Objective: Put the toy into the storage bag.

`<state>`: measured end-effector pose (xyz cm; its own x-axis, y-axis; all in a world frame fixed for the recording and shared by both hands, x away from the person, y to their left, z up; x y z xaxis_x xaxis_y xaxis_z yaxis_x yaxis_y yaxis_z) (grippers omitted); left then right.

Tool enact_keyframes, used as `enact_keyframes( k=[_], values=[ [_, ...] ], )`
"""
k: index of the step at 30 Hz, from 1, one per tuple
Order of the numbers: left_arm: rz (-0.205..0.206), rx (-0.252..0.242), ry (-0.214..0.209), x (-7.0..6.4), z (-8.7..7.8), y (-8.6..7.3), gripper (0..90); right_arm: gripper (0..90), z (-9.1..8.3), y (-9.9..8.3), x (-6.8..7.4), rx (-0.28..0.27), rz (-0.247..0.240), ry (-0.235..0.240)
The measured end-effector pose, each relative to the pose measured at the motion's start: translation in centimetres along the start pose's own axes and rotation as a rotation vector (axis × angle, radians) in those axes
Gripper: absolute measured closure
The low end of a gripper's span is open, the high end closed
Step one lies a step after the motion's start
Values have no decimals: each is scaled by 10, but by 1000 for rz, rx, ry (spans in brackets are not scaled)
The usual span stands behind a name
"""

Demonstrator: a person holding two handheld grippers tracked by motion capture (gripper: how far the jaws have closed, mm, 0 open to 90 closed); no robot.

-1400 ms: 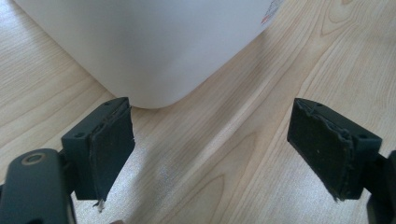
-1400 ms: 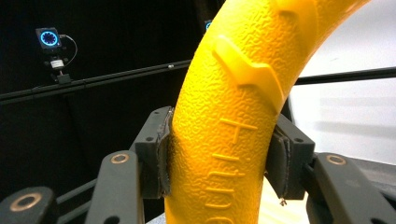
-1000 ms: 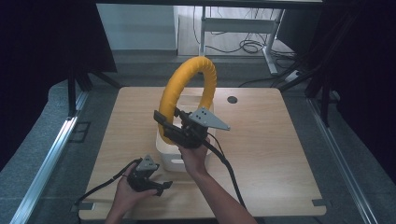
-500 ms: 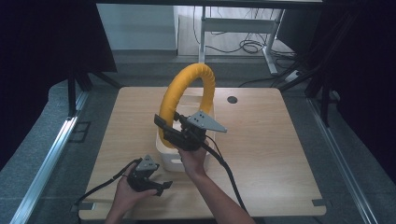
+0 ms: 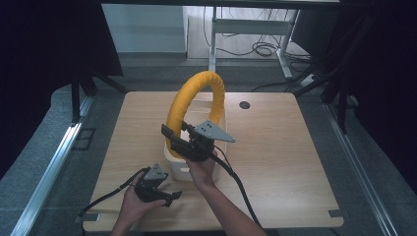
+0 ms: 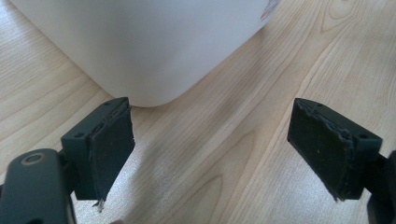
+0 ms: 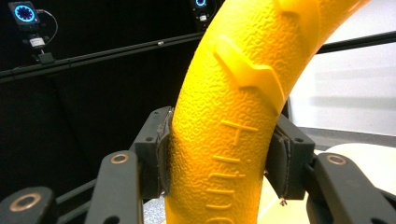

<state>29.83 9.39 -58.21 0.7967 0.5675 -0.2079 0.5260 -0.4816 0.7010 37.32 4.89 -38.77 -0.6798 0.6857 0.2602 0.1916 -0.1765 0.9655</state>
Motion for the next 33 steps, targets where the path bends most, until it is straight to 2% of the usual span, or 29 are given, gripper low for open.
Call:
enact_keyframes(
  k=[4, 10, 14, 18, 19, 22, 30, 33],
  values=[
    [3, 6, 0, 0, 1, -1, 148, 473, 2, -8, -2, 22, 30, 6],
    [1, 2, 3, 0, 0, 0, 148, 471, 5, -20, -2, 53, 39, 0],
    [5, 7, 2, 0, 0, -1, 148, 464, 5, -23, -5, 67, 60, -12],
    [0, 4, 1, 0, 1, -1, 148, 443, 3, -25, -12, 104, 79, -41],
    [-5, 4, 1, 0, 2, -1, 148, 440, 3, -25, -12, 97, 78, -34],
    [-6, 4, 0, -1, 2, -1, 148, 428, 1, -24, -13, 102, 41, -52],
    [-7, 6, -3, -1, 2, -1, 148, 418, 0, -24, -13, 107, 40, -36],
    [-3, 12, -5, 0, 2, -1, 148, 398, -2, -25, -13, 118, 3, -35]
  ],
)
Point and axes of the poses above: each handheld gripper's, and its own axes: z roughly forward along the jaws, y roughly out of its top, x roughly to its left, the point moved 10 cm from there along z, roughly forward along the jaws, and after that the axes turned 6 degrees about -y, right-handed, at the moved point
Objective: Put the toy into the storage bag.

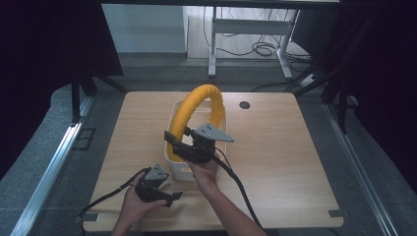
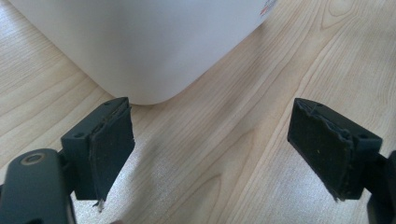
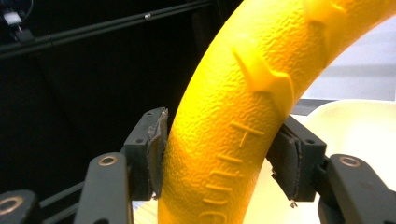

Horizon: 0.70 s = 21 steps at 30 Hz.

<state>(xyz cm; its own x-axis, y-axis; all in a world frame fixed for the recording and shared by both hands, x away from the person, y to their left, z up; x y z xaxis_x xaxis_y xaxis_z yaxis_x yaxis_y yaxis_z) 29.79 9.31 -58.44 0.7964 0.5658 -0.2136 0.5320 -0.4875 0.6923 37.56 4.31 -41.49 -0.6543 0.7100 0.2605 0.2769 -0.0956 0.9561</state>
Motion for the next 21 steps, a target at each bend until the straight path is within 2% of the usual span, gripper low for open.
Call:
enact_keyframes(
  k=[6, 14, 17, 21],
  values=[
    [8, 9, 0, 0, 1, -2, 148, 361, -11, 2, -3, 6, -8, 21],
    [13, 14, 7, -2, -2, -3, 145, 372, -38, 7, -14, -12, -36, 34],
    [13, 14, 14, -1, -3, -3, 145, 431, -50, 9, -26, -20, -51, 21],
    [13, 7, 9, -1, -4, -2, 146, 463, -67, 9, -50, -19, -62, -12]
  ],
)
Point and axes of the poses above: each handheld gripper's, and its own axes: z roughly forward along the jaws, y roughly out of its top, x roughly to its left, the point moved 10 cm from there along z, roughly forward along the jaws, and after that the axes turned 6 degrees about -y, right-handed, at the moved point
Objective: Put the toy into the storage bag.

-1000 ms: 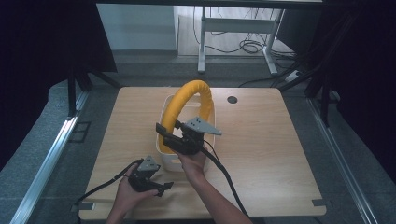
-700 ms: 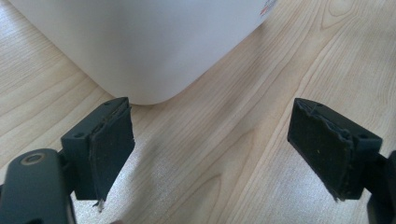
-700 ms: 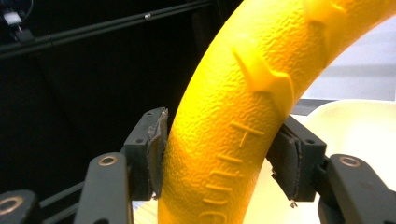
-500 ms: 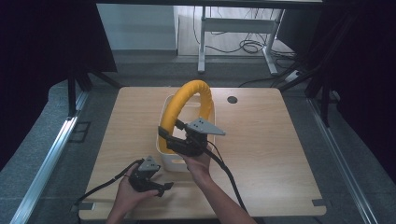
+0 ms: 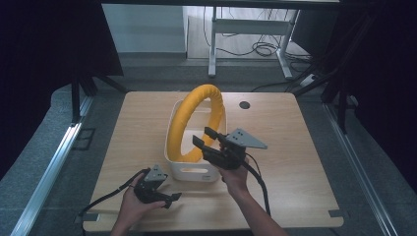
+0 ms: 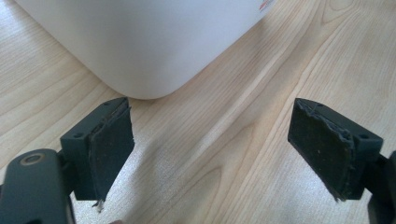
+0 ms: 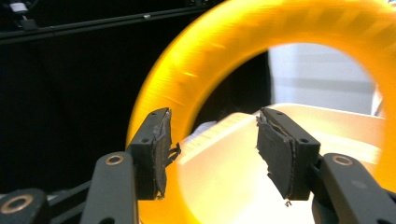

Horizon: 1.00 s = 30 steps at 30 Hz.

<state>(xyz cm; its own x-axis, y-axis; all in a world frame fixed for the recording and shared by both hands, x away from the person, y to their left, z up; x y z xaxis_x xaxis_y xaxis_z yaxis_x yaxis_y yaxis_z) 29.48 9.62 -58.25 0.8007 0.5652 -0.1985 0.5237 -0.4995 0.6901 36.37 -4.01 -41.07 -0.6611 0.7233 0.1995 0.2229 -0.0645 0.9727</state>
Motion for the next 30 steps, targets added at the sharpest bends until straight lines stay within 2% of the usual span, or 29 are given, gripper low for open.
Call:
enact_keyframes(
  k=[5, 11, 15, 18, 20, 22, 26, 30],
  values=[
    [2, 12, 5, 2, 2, -1, 145, 471, -19, -12, -35, 31, -13, -61],
    [2, 15, 6, 2, 3, -2, 146, 472, -39, -27, -75, 50, 2, -126],
    [2, 19, 10, 3, 3, -2, 146, 471, -53, -38, -97, 77, -3, -162],
    [4, 18, 9, 3, 2, -2, 146, 470, -61, -53, -112, 117, -5, -175],
    [3, 17, 9, 3, 1, -2, 146, 455, -63, -63, -119, 172, -28, -172],
    [5, 17, 9, 3, 1, -1, 146, 455, -66, -70, -126, 201, -62, -199],
    [7, 15, 8, 4, 0, -1, 146, 455, -67, -83, -135, 230, -45, -206],
    [7, 18, 3, 4, 2, -1, 146, 455, -68, -86, -137, 228, -42, -211]
  ],
)
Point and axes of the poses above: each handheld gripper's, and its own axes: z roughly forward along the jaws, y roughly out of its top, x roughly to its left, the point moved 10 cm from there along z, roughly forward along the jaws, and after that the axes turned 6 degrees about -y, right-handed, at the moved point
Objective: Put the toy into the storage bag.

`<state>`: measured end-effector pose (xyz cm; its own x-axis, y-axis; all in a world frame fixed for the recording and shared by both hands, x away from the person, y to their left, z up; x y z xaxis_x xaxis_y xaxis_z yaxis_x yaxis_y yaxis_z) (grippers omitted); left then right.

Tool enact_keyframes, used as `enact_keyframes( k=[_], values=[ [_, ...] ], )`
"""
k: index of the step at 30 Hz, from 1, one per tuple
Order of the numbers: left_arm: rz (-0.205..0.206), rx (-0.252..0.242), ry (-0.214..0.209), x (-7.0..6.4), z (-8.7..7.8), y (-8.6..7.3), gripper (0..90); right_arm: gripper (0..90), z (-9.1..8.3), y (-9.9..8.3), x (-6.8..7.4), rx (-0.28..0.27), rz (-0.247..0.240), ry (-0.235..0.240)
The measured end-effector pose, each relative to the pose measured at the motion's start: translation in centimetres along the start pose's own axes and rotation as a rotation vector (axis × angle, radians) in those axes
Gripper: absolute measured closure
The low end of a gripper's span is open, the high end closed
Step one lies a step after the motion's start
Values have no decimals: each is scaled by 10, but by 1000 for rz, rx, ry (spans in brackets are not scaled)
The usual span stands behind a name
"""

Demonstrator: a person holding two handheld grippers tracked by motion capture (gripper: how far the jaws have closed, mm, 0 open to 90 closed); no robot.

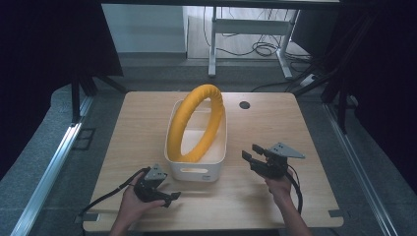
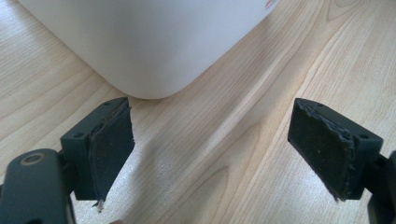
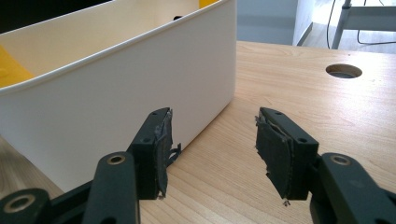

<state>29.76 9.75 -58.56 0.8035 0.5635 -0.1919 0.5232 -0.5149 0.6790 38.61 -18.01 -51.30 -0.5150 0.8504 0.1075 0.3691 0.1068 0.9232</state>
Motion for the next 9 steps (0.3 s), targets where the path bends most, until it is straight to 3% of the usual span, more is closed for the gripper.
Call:
enact_keyframes(
  k=[6, 9],
  values=[
    [-3, 3, -3, 0, 1, 0, 146, 444, -2, 1, -2, -13, -1, 0],
    [-4, 1, -4, 0, 2, 0, 146, 411, 2, -8, -3, 35, -1, 5]
  ],
)
Point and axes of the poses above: each handheld gripper's, and its own axes: z roughly forward along the jaws, y roughly out of its top, x roughly to its left, the point moved 10 cm from there along z, roughly forward along the jaws, and after that the axes turned 6 degrees about -y, right-handed, at the moved point
